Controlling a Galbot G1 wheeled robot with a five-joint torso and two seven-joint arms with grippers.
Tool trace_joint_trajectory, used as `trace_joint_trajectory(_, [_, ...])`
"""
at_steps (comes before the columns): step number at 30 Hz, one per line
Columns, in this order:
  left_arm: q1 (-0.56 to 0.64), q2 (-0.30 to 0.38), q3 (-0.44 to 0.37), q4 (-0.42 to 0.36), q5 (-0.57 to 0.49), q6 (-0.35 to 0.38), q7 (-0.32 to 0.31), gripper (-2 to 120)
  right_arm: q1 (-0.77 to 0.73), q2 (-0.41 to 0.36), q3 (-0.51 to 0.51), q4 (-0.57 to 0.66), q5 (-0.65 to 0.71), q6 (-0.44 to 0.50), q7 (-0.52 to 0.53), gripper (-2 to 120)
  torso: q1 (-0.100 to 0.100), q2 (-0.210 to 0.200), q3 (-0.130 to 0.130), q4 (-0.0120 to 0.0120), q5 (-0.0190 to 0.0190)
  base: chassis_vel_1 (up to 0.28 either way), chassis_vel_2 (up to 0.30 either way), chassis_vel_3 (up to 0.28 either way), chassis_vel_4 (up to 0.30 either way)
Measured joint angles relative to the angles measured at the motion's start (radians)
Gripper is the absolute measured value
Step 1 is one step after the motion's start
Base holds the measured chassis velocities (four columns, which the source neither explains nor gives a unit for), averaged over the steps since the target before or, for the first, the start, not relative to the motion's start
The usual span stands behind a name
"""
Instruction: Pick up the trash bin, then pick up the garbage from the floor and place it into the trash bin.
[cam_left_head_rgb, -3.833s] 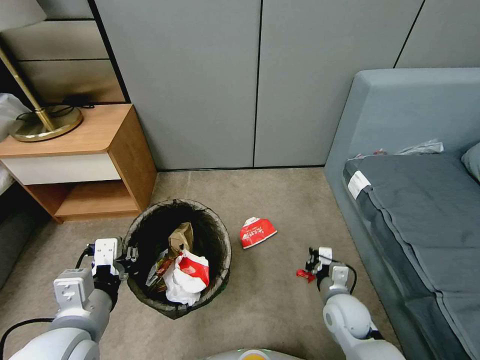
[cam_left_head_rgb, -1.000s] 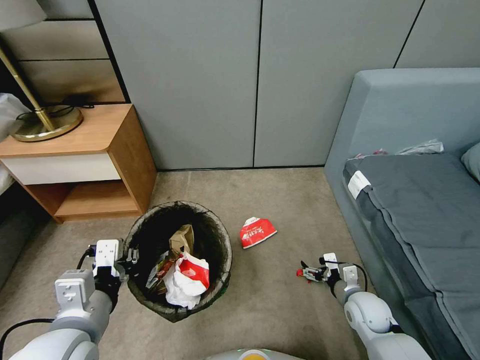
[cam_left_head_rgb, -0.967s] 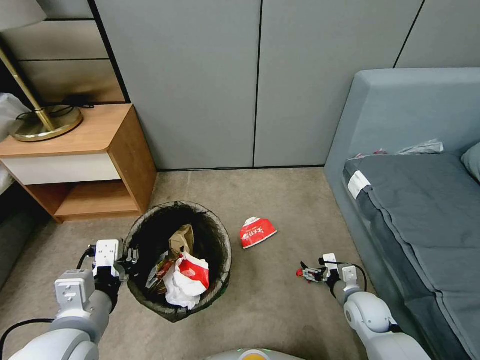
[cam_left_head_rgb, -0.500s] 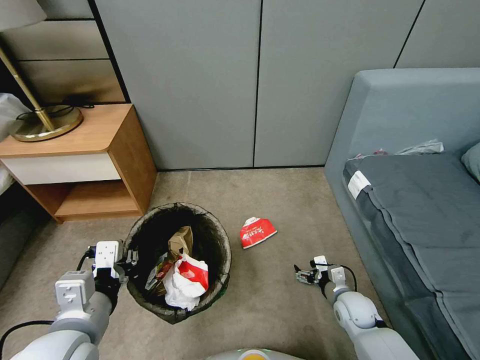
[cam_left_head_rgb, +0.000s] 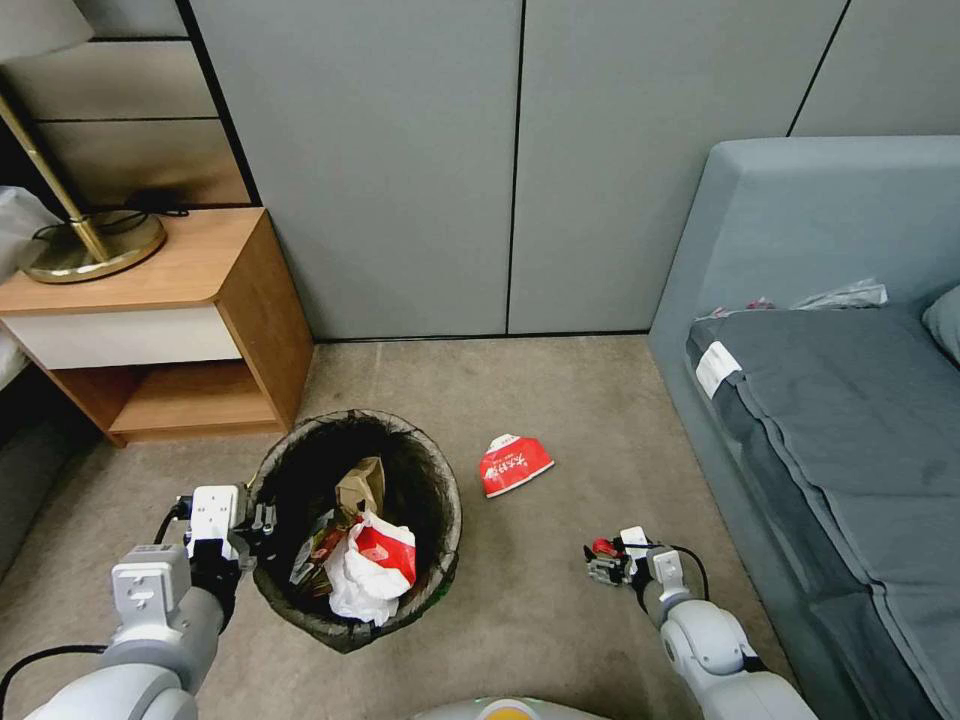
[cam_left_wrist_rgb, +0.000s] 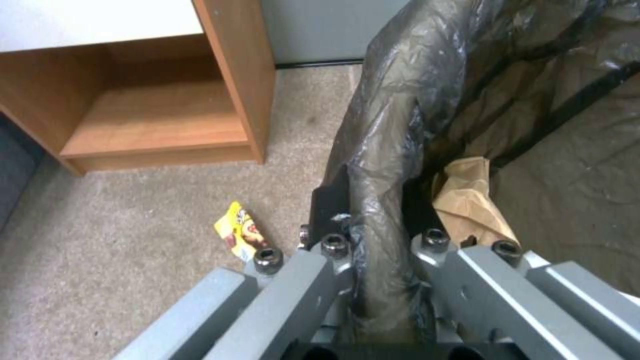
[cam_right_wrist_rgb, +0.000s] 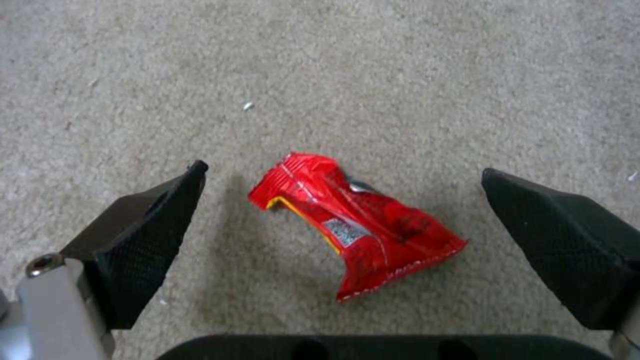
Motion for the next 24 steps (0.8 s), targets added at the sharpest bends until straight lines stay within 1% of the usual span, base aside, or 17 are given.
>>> trace_joint_trajectory(8, [-0.001, 0.001, 0.0, 0.0, -0.001, 0.0, 0.0, 1, 0.011, 0.002, -0.002, -0.023, 0.0, 0.001, 0.001, 100, 0.0, 0.0, 0.0, 0.0, 0.0001, 0.0, 0.0, 0.0, 0.0])
trace_joint_trajectory(11, [0.0, 0.001, 0.0, 0.0, -0.001, 0.0, 0.0, 1, 0.015, 0.004, -0.003, -0.037, 0.0, 0.004, 0.002, 93, 0.0, 0.0, 0.0, 0.0, 0.0001, 0.0, 0.0, 0.0, 0.0])
trace_joint_trajectory(12, [0.0, 0.001, 0.0, 0.0, -0.001, 0.0, 0.0, 1, 0.015, 0.004, -0.003, -0.037, 0.0, 0.004, 0.002, 93, 0.0, 0.0, 0.0, 0.0, 0.0001, 0.0, 0.0, 0.0, 0.0])
trace_joint_trajectory(15, [0.0, 0.001, 0.0, 0.0, -0.001, 0.0, -0.001, 1, 0.016, 0.006, -0.004, -0.046, 0.001, 0.005, 0.002, 78, 0.0, 0.0, 0.0, 0.0, 0.0001, 0.0, 0.0, 0.0, 0.0])
trace_joint_trajectory(16, [0.0, 0.001, 0.0, 0.0, -0.001, 0.0, -0.001, 1, 0.016, 0.006, -0.004, -0.046, 0.001, 0.005, 0.002, 78, 0.0, 0.0, 0.0, 0.0, 0.0001, 0.0, 0.0, 0.0, 0.0])
trace_joint_trajectory(18, [0.0, 0.0, 0.0, 0.0, -0.001, 0.0, -0.001, 1, 0.016, 0.009, -0.004, -0.051, 0.001, 0.009, 0.0, 68, 0.0, 0.0, 0.0, 0.0001, 0.0001, 0.0, 0.0, 0.0, 0.0])
trace_joint_trajectory(19, [0.0, 0.0, 0.0, 0.0, -0.001, 0.0, -0.001, 1, 0.016, 0.009, -0.004, -0.051, 0.001, 0.009, 0.0, 68, 0.0, 0.0, 0.0, 0.0001, 0.0001, 0.0, 0.0, 0.0, 0.0])
trace_joint_trajectory(20, [0.0, 0.0, 0.001, 0.0, -0.001, 0.0, -0.001, 1, 0.016, 0.01, -0.004, -0.053, 0.001, 0.011, -0.001, 65, 0.0, 0.0, 0.0, 0.0002, 0.0, 0.0, 0.0, 0.0, 0.0])
trace_joint_trajectory(21, [0.0, 0.0, 0.001, 0.0, -0.001, 0.0, -0.001, 1, 0.015, 0.011, -0.004, -0.055, 0.001, 0.015, -0.002, 58, 0.0, 0.0, 0.0, 0.0001, 0.0001, 0.0, 0.0, 0.0, 0.0])
trace_joint_trajectory(22, [0.0, 0.001, 0.001, 0.0, -0.001, 0.0, -0.001, 1, 0.015, 0.012, -0.004, -0.056, 0.0, 0.017, -0.002, 54, 0.0, 0.0, 0.0, 0.0002, 0.0001, 0.0, 0.0, 0.0, 0.0])
trace_joint_trajectory(23, [0.0, 0.001, 0.001, 0.0, -0.001, 0.0, -0.001, 1, 0.015, 0.012, -0.004, -0.056, 0.0, 0.017, -0.002, 54, 0.0, 0.0, 0.0, 0.0002, 0.0001, 0.0, 0.0, 0.0, 0.0])
trace_joint_trajectory(24, [0.0, 0.001, 0.001, 0.0, -0.001, 0.0, -0.001, 1, 0.014, 0.012, -0.004, -0.056, -0.001, 0.019, -0.002, 51, 0.0, 0.0, 0.0, 0.0003, 0.0003, 0.0, 0.0, 0.0, 0.0])
